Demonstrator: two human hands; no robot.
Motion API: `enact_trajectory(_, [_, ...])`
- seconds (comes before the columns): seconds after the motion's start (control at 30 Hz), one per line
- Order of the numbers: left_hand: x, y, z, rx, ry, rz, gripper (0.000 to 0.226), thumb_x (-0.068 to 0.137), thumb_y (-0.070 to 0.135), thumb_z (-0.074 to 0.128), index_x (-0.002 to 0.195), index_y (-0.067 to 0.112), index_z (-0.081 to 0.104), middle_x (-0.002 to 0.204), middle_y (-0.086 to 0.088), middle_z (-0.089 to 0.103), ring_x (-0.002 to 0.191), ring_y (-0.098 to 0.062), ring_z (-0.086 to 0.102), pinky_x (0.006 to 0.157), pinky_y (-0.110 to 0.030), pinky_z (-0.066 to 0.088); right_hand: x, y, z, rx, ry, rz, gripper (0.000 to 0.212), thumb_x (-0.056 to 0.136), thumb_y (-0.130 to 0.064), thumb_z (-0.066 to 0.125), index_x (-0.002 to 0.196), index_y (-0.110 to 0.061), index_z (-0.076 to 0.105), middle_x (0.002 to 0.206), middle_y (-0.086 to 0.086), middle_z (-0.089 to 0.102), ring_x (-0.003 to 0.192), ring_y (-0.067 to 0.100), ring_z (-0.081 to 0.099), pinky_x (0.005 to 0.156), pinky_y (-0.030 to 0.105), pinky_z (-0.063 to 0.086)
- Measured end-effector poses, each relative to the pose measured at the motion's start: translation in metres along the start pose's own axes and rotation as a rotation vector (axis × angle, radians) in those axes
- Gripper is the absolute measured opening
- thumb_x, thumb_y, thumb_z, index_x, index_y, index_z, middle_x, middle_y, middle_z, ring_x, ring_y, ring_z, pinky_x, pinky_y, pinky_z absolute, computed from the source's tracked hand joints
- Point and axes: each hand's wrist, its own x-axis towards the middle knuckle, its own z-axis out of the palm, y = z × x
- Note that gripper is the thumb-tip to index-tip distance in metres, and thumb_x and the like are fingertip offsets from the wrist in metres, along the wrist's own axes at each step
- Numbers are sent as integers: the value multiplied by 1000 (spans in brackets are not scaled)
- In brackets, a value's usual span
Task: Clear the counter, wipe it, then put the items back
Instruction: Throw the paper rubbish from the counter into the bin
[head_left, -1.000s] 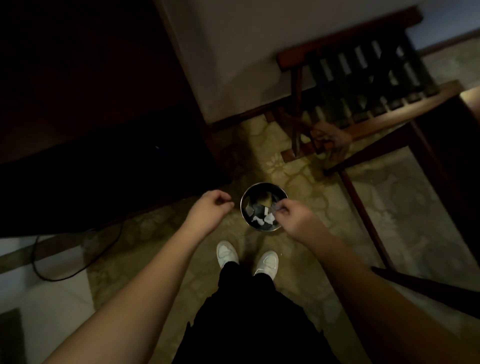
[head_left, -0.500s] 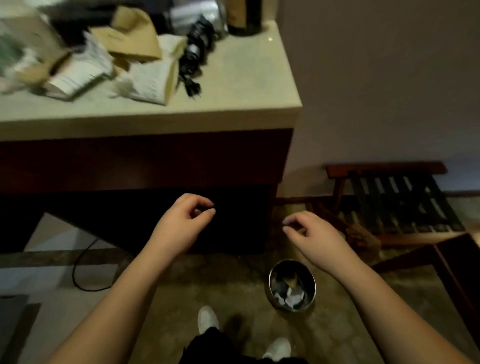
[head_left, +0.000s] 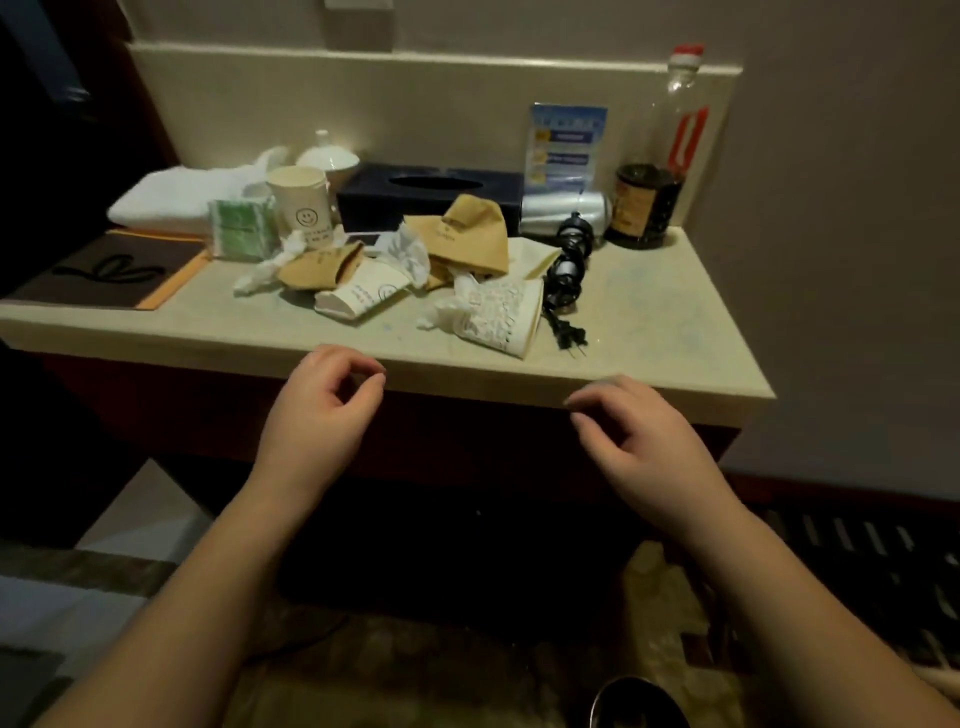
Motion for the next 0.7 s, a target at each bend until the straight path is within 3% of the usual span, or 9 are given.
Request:
enact_trajectory(0.1, [35,-1,0,8,-48,67,6,89,18,62,94,21,65,97,15,53,90,1,52,73,-7,39,46,-15,9,-102,7,-34,20,91,-27,56,108,-20,63,109,-7,55,107,10,48,89,22,36])
enact_trajectory(0.17, [57,-1,8,56,-129,107,13,91,23,60,103,23,64,104,13,51,102,-5,50,85,-22,45,73,-22,16,-182,33,-28,25,92,-31,55,113,-21,62,115,-5,54,111,13,46,90,25,35])
enact_trajectory(0.2, [67,-1,14,85,-174,125,20,91,26,59,110,24,63,110,11,51,108,-8,48,90,-27,44,85,-24,19,-215,40,-6,27,91,-32,55,115,-21,61,117,-3,53,112,14,45,91,27,36])
enact_trajectory(0.33, [100,-2,41,166,-275,212,37,94,37,53,130,25,56,132,6,50,122,-11,41,97,-28,34,118,-27,31,-333,71,180,37,90,-39,53,121,-20,58,119,3,53,112,22,47,89,37,40])
enact_trajectory(0.53, [117,-13,69,250,-307,201,46,95,52,44,134,30,54,133,6,54,121,-15,41,93,-36,34,138,-28,41,-408,-37,457,44,84,-52,49,117,-23,51,113,6,58,100,27,53,72,37,45])
enact_trajectory(0.7, [113,-19,73,274,-231,257,44,94,56,42,128,33,60,121,12,63,111,-13,46,84,-36,36,139,-33,48,-217,79,542,57,83,-47,57,133,-24,43,129,2,57,114,25,54,84,39,45])
